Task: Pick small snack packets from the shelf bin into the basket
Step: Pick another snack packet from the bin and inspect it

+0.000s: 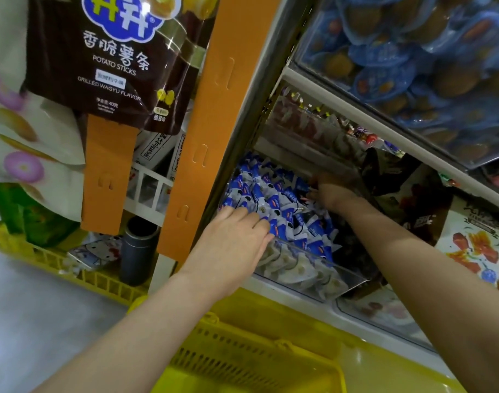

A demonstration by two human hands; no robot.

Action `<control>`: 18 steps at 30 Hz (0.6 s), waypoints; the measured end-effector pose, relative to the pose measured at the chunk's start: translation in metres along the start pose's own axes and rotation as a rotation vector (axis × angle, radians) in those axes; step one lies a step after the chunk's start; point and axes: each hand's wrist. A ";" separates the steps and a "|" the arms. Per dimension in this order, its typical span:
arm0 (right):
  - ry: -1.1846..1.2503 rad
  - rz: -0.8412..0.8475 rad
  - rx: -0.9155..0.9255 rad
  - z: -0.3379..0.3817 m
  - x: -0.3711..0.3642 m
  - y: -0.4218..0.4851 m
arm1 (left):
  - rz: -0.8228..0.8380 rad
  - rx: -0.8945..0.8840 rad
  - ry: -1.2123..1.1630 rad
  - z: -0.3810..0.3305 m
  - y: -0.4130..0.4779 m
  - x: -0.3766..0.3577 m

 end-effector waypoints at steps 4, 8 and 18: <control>0.107 -0.004 0.030 0.011 0.010 -0.008 | 0.066 0.036 -0.049 -0.001 0.002 0.001; 0.405 -0.267 0.139 0.027 0.018 -0.043 | -0.019 0.227 -0.370 -0.008 0.010 0.007; 1.091 0.209 0.207 0.051 0.023 -0.122 | -0.099 0.685 -1.401 -0.010 0.032 0.025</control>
Point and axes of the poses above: each hand's wrist, its own y-axis towards the middle knuckle, its own x-axis out of the back of the hand, z = x × y, and after that the axes turned 10 degrees about y, right-handed
